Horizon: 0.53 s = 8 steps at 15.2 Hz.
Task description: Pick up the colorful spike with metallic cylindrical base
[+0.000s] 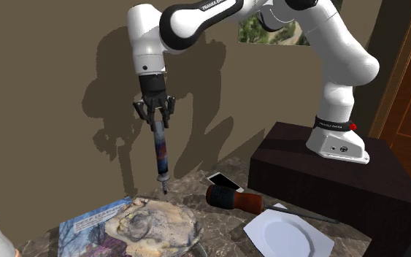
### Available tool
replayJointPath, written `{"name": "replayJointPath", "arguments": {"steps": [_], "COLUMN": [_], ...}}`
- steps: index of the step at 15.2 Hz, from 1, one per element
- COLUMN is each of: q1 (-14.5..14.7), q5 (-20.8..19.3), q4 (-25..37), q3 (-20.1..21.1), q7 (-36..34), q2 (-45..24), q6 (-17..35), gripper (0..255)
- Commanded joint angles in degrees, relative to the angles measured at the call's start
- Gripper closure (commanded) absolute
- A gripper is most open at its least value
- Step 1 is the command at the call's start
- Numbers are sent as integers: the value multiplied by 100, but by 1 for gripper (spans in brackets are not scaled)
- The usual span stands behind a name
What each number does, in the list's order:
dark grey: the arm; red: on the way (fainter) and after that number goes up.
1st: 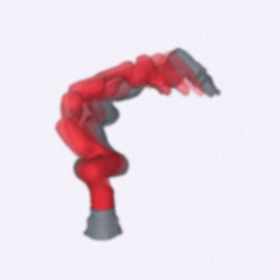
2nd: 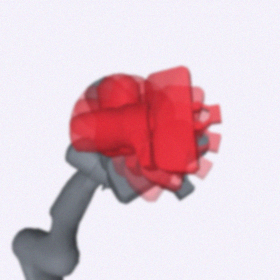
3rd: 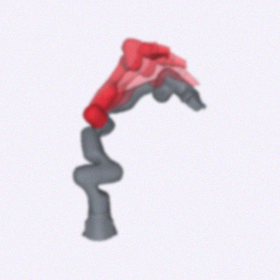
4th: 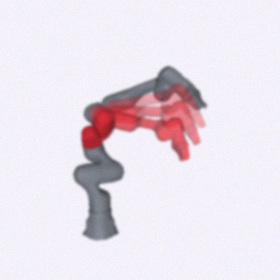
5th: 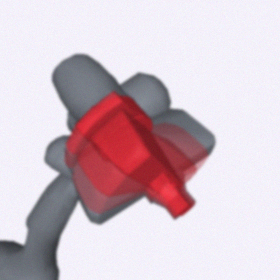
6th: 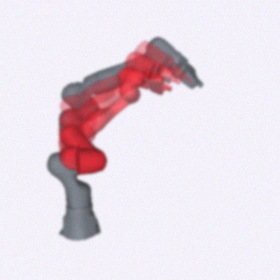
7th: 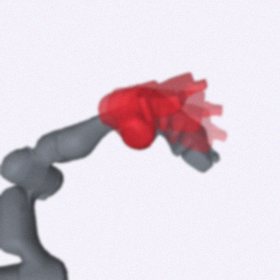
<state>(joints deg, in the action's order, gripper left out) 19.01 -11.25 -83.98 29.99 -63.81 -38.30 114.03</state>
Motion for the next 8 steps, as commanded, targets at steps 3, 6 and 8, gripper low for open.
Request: {"name": "replayJointPath", "arguments": {"steps": [3,6,8], "q1": [-59,-63,-64], "q5": [35,70,72], "q4": [149,264,269], "q3": [12,40,42], "q7": [20,25,26], "q2": [165,243,247], "q6": [-202,-387,-396], "gripper": [255,255,255]}}
